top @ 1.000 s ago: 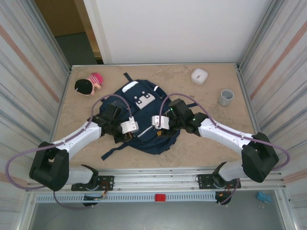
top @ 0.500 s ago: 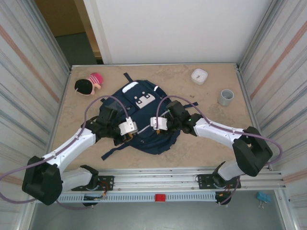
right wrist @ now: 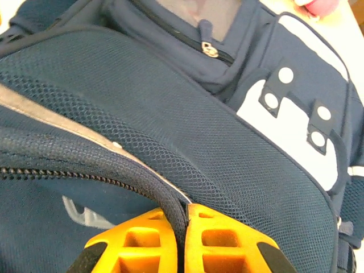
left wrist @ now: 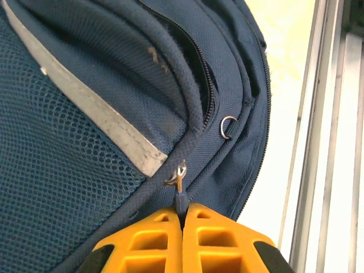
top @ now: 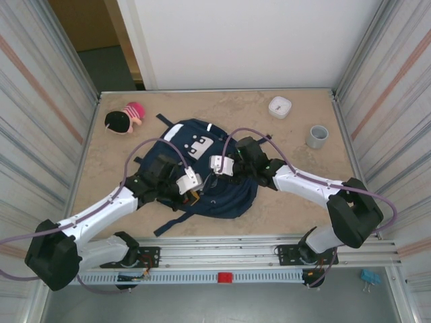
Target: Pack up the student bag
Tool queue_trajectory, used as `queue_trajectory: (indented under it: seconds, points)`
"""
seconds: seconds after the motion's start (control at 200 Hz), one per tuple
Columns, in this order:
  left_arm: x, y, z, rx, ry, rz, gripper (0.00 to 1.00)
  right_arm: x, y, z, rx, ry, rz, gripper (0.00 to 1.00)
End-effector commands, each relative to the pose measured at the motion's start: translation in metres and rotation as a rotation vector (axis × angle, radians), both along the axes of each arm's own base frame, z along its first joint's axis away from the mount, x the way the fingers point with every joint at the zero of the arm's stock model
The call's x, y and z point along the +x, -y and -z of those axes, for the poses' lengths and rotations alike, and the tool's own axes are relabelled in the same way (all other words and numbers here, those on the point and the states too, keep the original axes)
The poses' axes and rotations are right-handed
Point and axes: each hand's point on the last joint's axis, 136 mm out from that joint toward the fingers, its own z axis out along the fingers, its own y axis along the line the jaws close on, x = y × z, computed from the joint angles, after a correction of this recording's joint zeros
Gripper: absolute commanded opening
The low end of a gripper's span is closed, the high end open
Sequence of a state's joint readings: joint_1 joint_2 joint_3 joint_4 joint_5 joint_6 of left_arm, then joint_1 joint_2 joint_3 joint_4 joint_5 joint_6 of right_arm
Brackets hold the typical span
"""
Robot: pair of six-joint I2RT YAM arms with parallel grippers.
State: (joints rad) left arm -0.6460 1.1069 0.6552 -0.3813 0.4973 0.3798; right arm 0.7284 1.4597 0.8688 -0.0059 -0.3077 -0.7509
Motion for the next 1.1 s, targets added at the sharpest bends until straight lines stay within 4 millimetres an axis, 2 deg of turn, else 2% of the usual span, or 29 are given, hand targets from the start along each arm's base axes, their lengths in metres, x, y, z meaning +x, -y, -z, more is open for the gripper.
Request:
queue_trajectory:
  seconds: [0.0,0.07,0.15,0.23,0.321,0.441,0.481,0.541,0.636,0.737,0.837,0.957,1.092]
  points:
    - [0.014,0.028,-0.031,-0.173,0.035,-0.048,0.03,-0.009,-0.002,-0.024,0.097,-0.040,0.009,0.33]
    - [0.022,0.028,-0.029,-0.154,0.043,-0.096,0.03,-0.016,0.009,-0.038,0.138,-0.136,0.065,0.44]
    - [0.032,0.026,-0.027,-0.126,0.040,-0.180,0.02,-0.021,0.023,-0.057,0.242,-0.337,0.197,0.49]
    - [0.027,0.028,-0.027,-0.130,-0.003,-0.194,0.03,-0.023,0.041,-0.069,0.356,-0.575,0.385,0.53]
    - [0.026,0.024,-0.021,-0.113,-0.019,-0.230,0.02,-0.022,0.061,-0.065,0.444,-0.826,0.634,0.54]
    - [0.030,0.013,-0.012,-0.083,-0.024,-0.321,0.02,-0.029,0.079,-0.046,0.518,-1.117,0.930,0.54]
    - [0.029,0.012,-0.011,-0.081,-0.023,-0.332,0.01,-0.031,0.077,-0.044,0.566,-1.230,0.973,0.56]
    - [0.028,0.012,-0.008,-0.074,-0.021,-0.336,0.01,-0.033,0.064,-0.048,0.647,-1.380,0.945,0.57]
    - [0.025,0.015,-0.004,-0.060,-0.021,-0.325,0.01,-0.028,0.056,-0.043,0.699,-1.507,1.011,0.58]
    - [0.024,0.019,-0.002,-0.050,-0.021,-0.314,0.01,-0.023,0.050,-0.040,0.714,-1.570,1.033,0.58]
    - [0.024,0.024,-0.004,-0.056,-0.014,-0.307,0.01,-0.023,0.053,-0.025,0.696,-1.618,1.128,0.57]
    - [0.026,0.025,-0.004,-0.064,-0.014,-0.317,0.01,-0.025,0.056,-0.008,0.695,-1.658,1.194,0.64]
    - [0.028,0.026,-0.006,-0.077,-0.005,-0.327,0.00,-0.029,0.049,-0.005,0.682,-1.697,1.187,0.66]
